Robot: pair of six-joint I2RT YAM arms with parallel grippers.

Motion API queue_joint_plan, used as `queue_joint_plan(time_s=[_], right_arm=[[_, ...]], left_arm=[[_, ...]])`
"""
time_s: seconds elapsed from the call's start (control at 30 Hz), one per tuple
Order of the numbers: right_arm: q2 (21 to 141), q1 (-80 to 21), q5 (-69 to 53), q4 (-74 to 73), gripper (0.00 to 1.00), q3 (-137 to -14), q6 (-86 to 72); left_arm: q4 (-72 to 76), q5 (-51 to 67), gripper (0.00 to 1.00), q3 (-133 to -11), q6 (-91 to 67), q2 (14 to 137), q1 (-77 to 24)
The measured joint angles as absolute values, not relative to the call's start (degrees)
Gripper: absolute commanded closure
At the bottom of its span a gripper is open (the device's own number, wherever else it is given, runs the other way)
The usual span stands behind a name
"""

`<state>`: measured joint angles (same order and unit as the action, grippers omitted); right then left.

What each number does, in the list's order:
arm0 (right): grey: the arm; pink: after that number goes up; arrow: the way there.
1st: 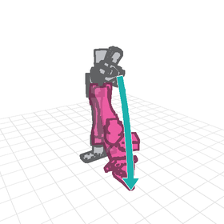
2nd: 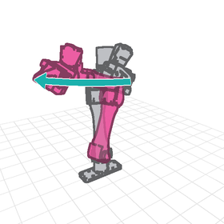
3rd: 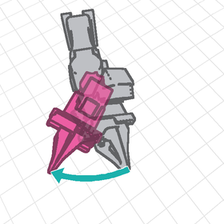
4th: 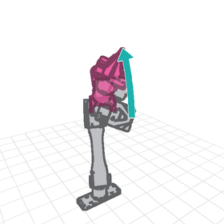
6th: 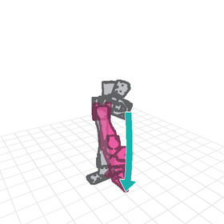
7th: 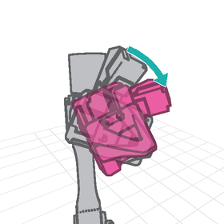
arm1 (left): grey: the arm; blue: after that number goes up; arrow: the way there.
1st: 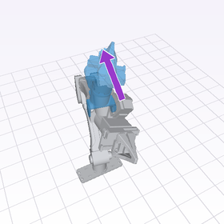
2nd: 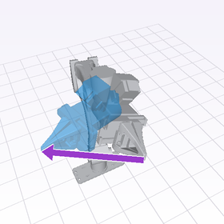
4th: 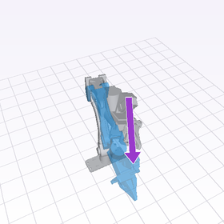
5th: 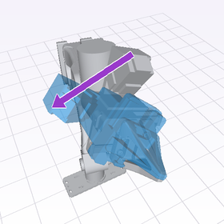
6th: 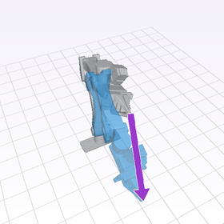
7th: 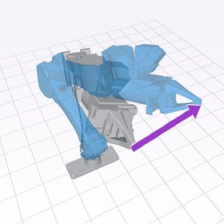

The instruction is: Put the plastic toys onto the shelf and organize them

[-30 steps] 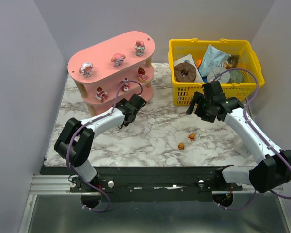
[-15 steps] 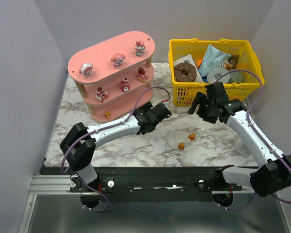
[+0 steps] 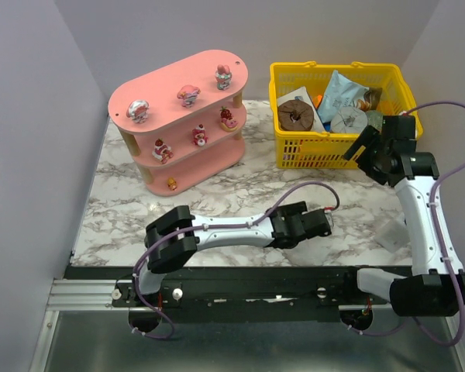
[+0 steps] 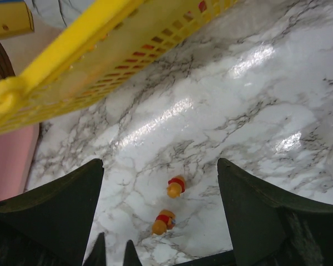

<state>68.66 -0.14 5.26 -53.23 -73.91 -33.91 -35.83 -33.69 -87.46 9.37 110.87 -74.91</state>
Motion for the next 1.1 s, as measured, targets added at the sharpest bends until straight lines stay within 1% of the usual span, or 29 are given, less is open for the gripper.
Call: queue_joint_plan(time_s=[0.2,0.37,0.47,0.63,0.83,1.1], right_arm=[[66.54,1.96,5.67,-54.72,0.09,-77.82,-34.15],[64.71,2.22,5.67,-56.62,0.09,-81.01,-34.48],[62.92,2.26,5.67,-57.06,0.09,-81.03,-34.65],[60.69,2.26,5.63,-58.11,0.09,-79.4,-35.14],[60.86,2.26,5.69,-59.88,0.08,-79.85,-35.38],[62.92,2.26,5.96,-61.04,0.06,-87.15,-35.48]], left_arm=[[-35.22,-31.09,0.4,-87.92,8.78,113.69,-79.0],[-36.1,-28.25,0.4,-92.33,8.36,118.06,-80.71],[-38.24,-26.89,0.39,-96.47,7.16,120.66,-81.25],[-39.99,-25.67,0.39,-97.34,5.76,121.08,-81.95],[-41.87,-25.17,0.39,-98.96,5.1,123.57,-82.61],[-44.4,-27.11,0.39,-100.49,4.58,126.98,-82.63]])
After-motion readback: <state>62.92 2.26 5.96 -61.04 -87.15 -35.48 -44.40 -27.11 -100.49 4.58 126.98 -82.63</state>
